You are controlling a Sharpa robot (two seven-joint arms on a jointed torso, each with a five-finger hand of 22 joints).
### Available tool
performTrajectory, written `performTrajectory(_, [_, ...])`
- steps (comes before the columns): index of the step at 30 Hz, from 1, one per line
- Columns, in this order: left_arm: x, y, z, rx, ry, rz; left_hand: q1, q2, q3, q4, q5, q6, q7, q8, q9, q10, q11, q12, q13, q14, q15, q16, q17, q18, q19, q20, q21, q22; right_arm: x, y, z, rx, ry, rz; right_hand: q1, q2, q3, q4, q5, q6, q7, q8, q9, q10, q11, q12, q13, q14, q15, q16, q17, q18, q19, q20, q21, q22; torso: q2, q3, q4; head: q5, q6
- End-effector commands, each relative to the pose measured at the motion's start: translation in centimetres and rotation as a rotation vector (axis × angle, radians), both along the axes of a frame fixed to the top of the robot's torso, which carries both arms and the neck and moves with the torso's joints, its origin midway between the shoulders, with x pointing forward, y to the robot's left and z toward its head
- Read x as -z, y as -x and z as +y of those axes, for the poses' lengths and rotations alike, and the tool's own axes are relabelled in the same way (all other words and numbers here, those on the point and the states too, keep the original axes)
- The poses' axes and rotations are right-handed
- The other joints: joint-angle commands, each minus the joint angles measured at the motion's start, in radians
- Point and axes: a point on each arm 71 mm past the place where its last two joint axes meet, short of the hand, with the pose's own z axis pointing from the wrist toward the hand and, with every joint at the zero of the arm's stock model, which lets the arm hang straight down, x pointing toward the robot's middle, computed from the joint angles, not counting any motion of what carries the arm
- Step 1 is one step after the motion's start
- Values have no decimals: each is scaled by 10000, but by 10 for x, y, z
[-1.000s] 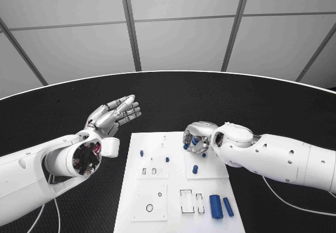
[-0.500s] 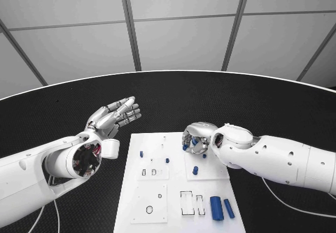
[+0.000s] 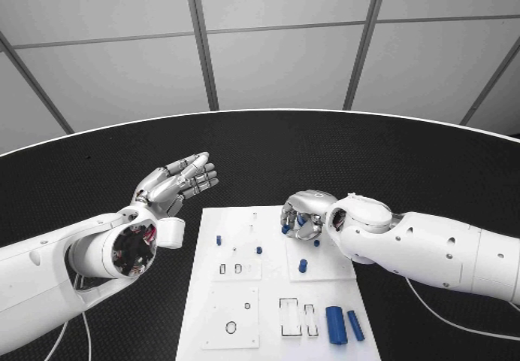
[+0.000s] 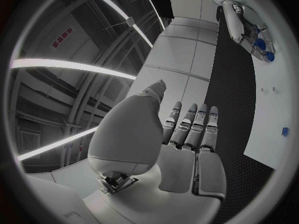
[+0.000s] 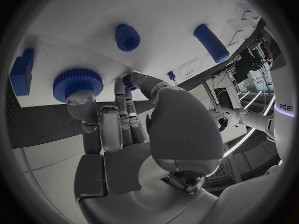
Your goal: Assemble the parts on the task board
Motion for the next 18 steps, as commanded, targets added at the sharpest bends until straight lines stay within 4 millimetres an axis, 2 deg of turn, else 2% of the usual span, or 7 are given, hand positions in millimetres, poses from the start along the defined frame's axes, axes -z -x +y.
performTrajectory(1, [0, 0, 0, -8, -4, 3, 18, -73, 59, 1, -51, -61, 1204, -61, -14, -80, -1, -45, -9, -71, -2, -59, -12, 88, -70, -10, 18, -13, 0, 0, 0, -15, -30, -32, -79, -68, -24, 62, -4, -82, -2, -63, 9, -171, -4, -126, -24, 609, -27, -14, 196, -19, -68, 18, -51, -51, 19, 11, 0, -4, 26])
performTrajectory(11, [0, -1, 1, -31, -11, 6, 26, -79, 66, -12, -54, -79, 1204, -70, -18, -128, 3, -62, -13, -83, 1, -66, -15, 89, -65, -10, 19, -15, -2, 1, 1, -5, -133, -147, -94, -84, -30, 79, 27, -98, -2, -70, 14, -182, -3, -125, -17, 609, -26, -2, 212, -17, -77, 21, -54, -50, 51, 21, 7, -14, 97])
performTrajectory(18, [0, -1, 1, -46, -17, 10, 32, -82, 70, -20, -55, -93, 1205, -76, -21, -147, 5, -69, -14, -74, 2, -65, -14, 89, -58, -10, 21, -16, -2, 1, 3, -37, -193, -206, -140, -75, -34, 141, 77, -87, -1, -58, 37, -149, -6, -92, 12, 610, -26, 16, 224, -18, -75, 26, -35, -14, 71, 23, 9, -12, 99])
